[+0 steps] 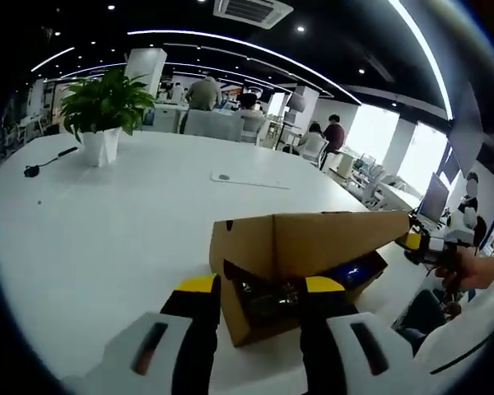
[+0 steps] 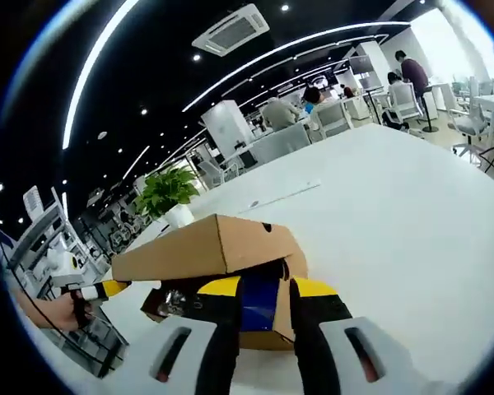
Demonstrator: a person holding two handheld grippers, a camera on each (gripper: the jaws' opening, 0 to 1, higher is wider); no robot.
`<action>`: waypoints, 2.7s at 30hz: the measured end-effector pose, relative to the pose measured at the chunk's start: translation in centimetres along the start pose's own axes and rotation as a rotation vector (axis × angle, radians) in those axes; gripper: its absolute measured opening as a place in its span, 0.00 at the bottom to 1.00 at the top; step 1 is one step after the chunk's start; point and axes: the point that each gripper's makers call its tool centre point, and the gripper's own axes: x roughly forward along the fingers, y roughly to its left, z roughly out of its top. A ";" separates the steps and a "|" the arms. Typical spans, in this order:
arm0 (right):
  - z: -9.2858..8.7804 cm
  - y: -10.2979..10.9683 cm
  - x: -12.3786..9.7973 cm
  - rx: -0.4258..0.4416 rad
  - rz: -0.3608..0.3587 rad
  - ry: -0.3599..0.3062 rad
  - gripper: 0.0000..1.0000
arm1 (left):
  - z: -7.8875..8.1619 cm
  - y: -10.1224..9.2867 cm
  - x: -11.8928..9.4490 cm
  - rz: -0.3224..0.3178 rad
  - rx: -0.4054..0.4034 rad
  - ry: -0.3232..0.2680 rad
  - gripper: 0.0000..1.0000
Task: Operate the shoe box by opening the lid, removing the specified soft item, and placing it in the target area until the item is outside and the box remains undamaged.
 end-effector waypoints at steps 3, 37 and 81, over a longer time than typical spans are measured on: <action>0.4 0.4 -0.1 -0.024 -0.015 -0.022 0.22 | 0.2 0.3 0.0 0.001 -0.020 -0.008 0.38; 2.1 1.4 1.8 -0.409 -0.152 -0.124 0.15 | -1.3 -1.0 -0.1 -0.080 -0.038 0.069 0.42; 8.3 1.7 3.6 -0.439 -0.213 -0.192 0.01 | -3.9 -4.9 1.0 -0.280 0.240 0.188 0.48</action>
